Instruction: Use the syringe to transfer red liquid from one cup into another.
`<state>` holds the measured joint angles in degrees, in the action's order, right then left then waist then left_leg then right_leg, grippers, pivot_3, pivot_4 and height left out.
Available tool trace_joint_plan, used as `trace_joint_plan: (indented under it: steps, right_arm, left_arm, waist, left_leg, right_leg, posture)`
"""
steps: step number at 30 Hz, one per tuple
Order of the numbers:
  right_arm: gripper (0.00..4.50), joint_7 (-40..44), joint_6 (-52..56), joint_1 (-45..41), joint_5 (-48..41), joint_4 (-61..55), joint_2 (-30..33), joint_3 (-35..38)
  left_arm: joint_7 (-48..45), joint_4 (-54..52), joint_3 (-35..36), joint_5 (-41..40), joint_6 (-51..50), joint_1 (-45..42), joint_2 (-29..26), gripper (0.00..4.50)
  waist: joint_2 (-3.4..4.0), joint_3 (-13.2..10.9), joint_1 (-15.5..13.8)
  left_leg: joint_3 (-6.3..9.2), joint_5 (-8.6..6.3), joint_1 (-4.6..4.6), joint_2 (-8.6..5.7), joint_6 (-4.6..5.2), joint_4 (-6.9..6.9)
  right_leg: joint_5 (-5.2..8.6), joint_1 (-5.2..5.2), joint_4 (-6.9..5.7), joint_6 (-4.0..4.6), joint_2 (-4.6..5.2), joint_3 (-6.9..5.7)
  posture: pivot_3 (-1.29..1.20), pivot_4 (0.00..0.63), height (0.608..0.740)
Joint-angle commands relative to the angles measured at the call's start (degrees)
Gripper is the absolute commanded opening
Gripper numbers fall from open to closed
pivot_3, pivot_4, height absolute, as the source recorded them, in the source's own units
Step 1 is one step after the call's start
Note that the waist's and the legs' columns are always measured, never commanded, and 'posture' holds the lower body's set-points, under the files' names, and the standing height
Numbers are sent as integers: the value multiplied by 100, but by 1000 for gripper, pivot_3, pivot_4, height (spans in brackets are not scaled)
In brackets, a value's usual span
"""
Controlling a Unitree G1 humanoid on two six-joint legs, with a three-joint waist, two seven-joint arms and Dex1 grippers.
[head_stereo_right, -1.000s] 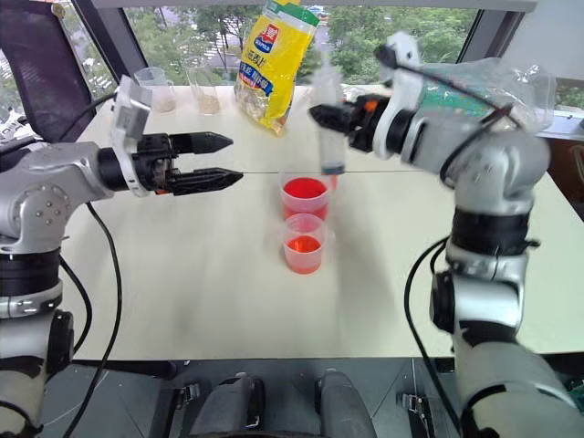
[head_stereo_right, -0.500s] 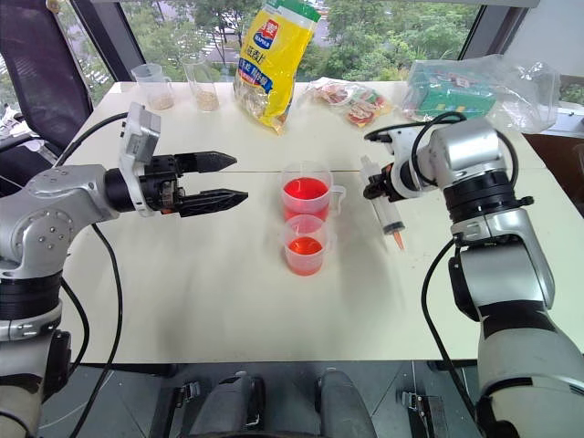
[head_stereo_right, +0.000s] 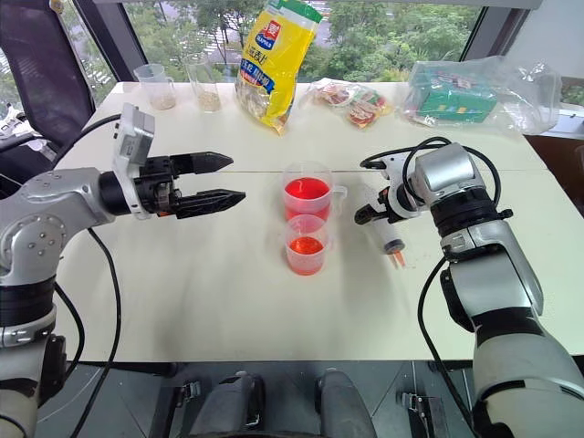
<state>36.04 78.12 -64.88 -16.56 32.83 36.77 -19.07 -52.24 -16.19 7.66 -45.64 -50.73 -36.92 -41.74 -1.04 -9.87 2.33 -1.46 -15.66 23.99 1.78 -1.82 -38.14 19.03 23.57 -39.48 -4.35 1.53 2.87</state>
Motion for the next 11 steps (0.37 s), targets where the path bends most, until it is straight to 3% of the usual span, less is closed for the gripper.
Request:
trace_joint_plan:
  steps: [1,6,11]
  right_arm:
    - [4435,490,-170,100,-114,-1246,624,138]
    - [4435,1292,-920,861,-375,-3226,1709,447]
    - [4435,2049,-1794,1827,-639,-4323,2516,1053]
  left_arm:
    - [-11,-175,123,-70,38,12,-131,4500]
    - [-74,-143,165,-58,58,69,-308,4500]
    - [-120,-172,208,-68,74,184,-467,4500]
  waist:
    - [0,0,-2]
    - [0,0,-26]
    - [0,0,-13]
  left_leg:
    - [0,0,0,0,0,0]
    - [8,-3,14,-1,3,2]
    - [10,-3,5,0,4,-1]
  right_leg:
    - [0,0,1,0,0,0]
    - [0,7,11,0,0,-5]
    - [0,-5,12,0,-2,-7]
  posture:
    - [0,150,740]
    - [0,150,740]
    - [0,150,740]
